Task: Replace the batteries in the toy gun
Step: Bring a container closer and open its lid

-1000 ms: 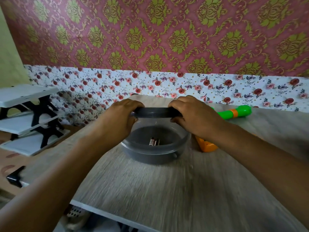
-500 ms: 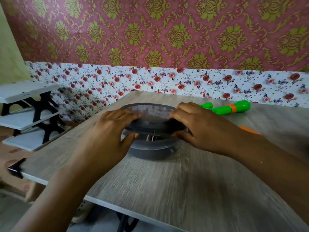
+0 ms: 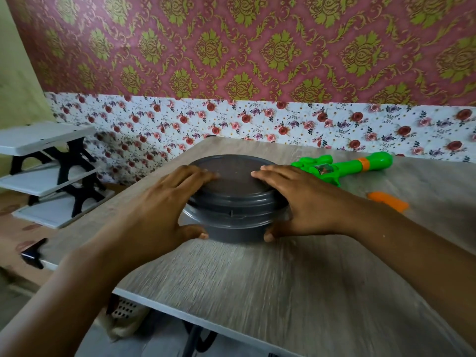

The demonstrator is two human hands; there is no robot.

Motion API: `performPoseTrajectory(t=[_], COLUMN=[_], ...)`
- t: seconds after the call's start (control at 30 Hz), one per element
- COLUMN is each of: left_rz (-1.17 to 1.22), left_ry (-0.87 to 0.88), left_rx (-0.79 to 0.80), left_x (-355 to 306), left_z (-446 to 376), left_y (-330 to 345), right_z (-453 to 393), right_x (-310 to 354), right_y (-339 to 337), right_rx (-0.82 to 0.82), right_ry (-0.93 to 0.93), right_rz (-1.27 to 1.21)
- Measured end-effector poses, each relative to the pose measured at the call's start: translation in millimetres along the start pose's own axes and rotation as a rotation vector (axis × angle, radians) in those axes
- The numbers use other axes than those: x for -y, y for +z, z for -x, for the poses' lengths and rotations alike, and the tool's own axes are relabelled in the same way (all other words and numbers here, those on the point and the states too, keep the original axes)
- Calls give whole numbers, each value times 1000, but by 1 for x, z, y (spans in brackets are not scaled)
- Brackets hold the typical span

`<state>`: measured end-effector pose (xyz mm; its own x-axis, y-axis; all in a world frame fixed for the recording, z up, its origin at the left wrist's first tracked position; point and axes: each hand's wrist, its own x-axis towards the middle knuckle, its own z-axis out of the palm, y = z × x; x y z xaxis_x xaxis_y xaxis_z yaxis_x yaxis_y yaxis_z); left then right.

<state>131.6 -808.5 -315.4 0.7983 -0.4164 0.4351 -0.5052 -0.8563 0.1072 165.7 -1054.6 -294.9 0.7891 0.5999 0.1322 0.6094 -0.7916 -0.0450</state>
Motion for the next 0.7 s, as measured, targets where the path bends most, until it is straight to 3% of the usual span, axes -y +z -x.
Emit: performPoseTrajectory(t=[0.2, 0.53, 0.7], left_rz=[-10, -39, 170], left_ry=[81, 174, 53], left_rx=[-136, -177, -123], left_x=[12, 24, 13], left_z=[7, 8, 4], left_y=[23, 31, 15], right_z=[-2, -4, -5], right_x=[-4, -10, -2], right_y=[12, 17, -3], right_rx=[-101, -169, 19], right_ry=[-32, -62, 7], right_rz=[107, 231, 60])
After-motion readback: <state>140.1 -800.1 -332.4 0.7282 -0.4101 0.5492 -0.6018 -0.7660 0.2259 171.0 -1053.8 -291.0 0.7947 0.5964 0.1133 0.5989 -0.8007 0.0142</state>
